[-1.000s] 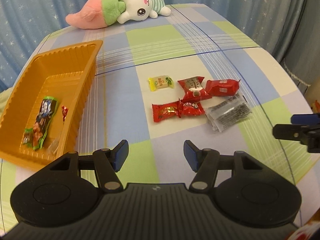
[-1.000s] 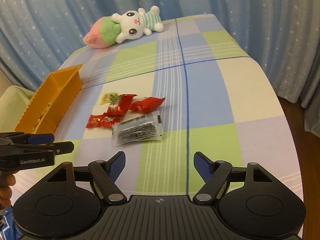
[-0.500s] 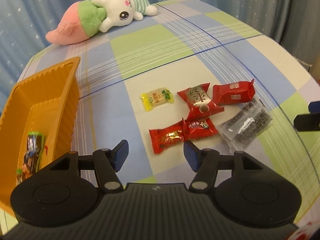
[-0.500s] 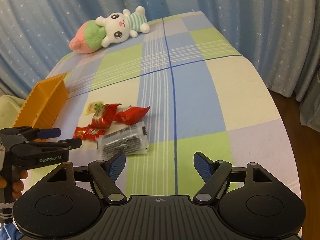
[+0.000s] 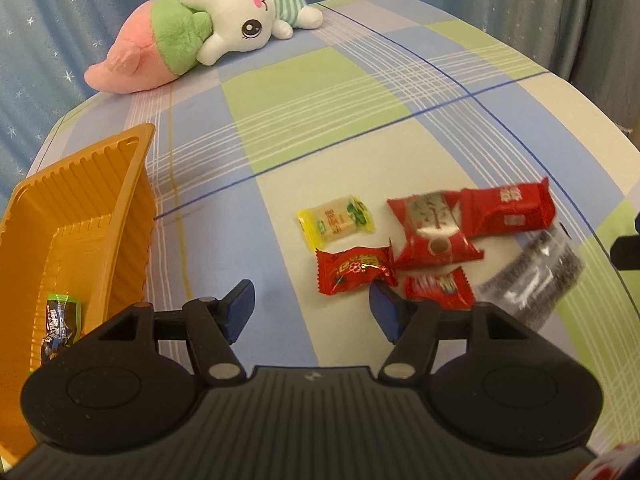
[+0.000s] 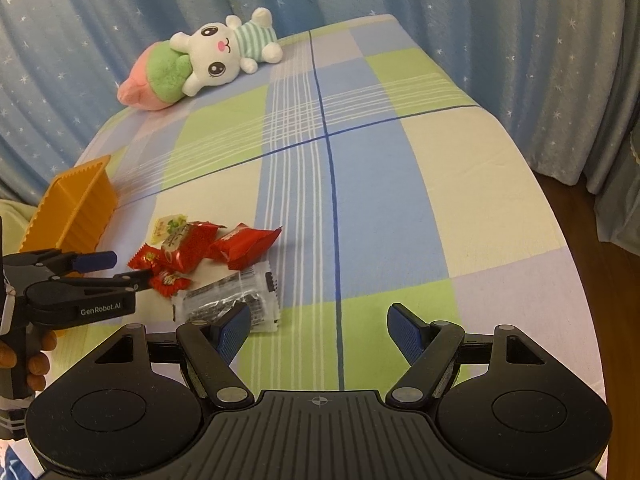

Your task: Organize snacks

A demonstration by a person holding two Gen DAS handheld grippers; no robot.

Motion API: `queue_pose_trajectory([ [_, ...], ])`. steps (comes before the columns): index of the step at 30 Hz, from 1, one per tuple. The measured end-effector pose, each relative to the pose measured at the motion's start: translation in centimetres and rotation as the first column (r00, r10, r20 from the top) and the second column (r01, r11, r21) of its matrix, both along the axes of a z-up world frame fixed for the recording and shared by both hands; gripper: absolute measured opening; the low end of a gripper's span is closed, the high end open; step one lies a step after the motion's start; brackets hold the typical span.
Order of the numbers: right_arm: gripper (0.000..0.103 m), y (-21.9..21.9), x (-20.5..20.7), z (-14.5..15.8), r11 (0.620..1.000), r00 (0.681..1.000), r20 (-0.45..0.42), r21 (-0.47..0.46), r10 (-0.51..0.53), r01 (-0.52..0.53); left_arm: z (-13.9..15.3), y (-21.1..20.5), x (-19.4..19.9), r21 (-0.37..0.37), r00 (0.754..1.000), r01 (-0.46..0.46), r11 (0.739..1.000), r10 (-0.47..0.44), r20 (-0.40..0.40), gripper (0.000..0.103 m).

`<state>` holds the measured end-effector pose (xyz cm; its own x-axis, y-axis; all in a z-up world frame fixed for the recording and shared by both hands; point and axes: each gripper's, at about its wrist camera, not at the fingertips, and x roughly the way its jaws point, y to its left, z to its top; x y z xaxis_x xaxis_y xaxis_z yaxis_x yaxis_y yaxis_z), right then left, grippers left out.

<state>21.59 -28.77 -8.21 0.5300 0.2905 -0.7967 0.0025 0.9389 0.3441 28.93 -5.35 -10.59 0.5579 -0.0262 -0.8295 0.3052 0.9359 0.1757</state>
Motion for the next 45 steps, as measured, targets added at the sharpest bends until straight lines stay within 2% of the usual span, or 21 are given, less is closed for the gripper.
queue_pose_trajectory([
  [5, 0.075, -0.2, 0.6, 0.0, 1.000, 1.000, 0.007, 0.000, -0.014, 0.014, 0.1, 1.0, 0.8, -0.012, 0.996, -0.088, 0.996, 0.087, -0.014, 0.064],
  [8, 0.075, -0.2, 1.0, 0.3, 1.000, 0.999, 0.042, 0.007, 0.005, -0.006, 0.2, 1.5, 0.6, -0.001, 0.992, -0.128, 0.992, 0.128, -0.014, 0.063],
  [12, 0.075, 1.2, 2.0, 1.1, 0.993, 0.987, 0.111, -0.033, 0.118, -0.114, 0.4, 2.7, 0.1, -0.020, 0.981, -0.192, 0.981, 0.191, -0.035, 0.063],
  [16, 0.074, 3.5, 3.3, 1.4, 0.961, 0.947, 0.174, -0.104, 0.270, -0.255, 1.1, 3.4, -0.7, -0.057, 0.972, -0.234, 0.970, 0.232, -0.041, 0.062],
  [17, 0.072, 4.1, 3.7, 1.2, 0.949, 0.934, 0.180, -0.123, 0.308, -0.290, 1.4, 3.6, -0.9, -0.073, 0.970, -0.243, 0.967, 0.241, -0.044, 0.062],
  [18, 0.064, 4.8, 4.1, 1.0, 0.936, 0.921, 0.180, -0.144, 0.345, -0.322, 1.7, 3.7, -1.1, -0.092, 0.968, -0.249, 0.964, 0.246, -0.048, 0.062],
  [20, 0.056, 6.0, 5.0, 0.3, 0.909, 0.901, 0.157, -0.178, 0.405, -0.378, 2.1, 3.8, -1.3, -0.121, 0.968, -0.249, 0.961, 0.245, -0.049, 0.062],
  [21, 0.055, 6.5, 5.4, -0.1, 0.897, 0.893, 0.145, -0.189, 0.427, -0.399, 2.4, 3.8, -1.3, -0.132, 0.969, -0.246, 0.960, 0.242, -0.047, 0.061],
  [25, 0.050, 7.9, 6.3, -1.2, 0.861, 0.866, 0.121, -0.237, 0.485, -0.449, 3.0, 3.4, -1.2, -0.182, 0.972, -0.233, 0.955, 0.228, -0.052, 0.054],
  [28, 0.035, 8.5, 6.6, -2.0, 0.844, 0.857, 0.095, -0.259, 0.506, -0.470, 2.9, 2.8, -0.9, -0.212, 0.974, -0.225, 0.951, 0.216, -0.068, 0.052],
  [29, 0.029, 8.5, 6.7, -2.1, 0.843, 0.857, 0.092, -0.261, 0.507, -0.471, 2.8, 2.6, -0.7, -0.218, 0.974, -0.224, 0.950, 0.213, -0.072, 0.051],
  [30, 0.029, 8.5, 6.6, -2.2, 0.846, 0.860, 0.095, -0.263, 0.502, -0.465, 2.7, 2.4, -0.5, -0.224, 0.975, -0.223, 0.949, 0.211, -0.076, 0.049],
  [31, 0.029, 8.3, 6.5, -2.3, 0.851, 0.865, 0.099, -0.264, 0.492, -0.454, 2.6, 2.2, -0.3, -0.233, 0.975, -0.221, 0.947, 0.208, -0.080, 0.046],
  [37, 0.028, 6.8, 6.8, -2.1, 0.896, 0.910, 0.100, -0.249, 0.402, -0.368, 1.8, 1.5, 1.3, -0.279, 0.972, -0.227, 0.933, 0.201, -0.118, 0.043],
  [45, 0.028, 4.1, 6.6, -2.1, 0.942, 0.952, 0.096, -0.206, 0.291, -0.267, 0.8, 0.8, 3.0, -0.268, 0.974, -0.218, 0.939, 0.193, -0.115, 0.041],
])
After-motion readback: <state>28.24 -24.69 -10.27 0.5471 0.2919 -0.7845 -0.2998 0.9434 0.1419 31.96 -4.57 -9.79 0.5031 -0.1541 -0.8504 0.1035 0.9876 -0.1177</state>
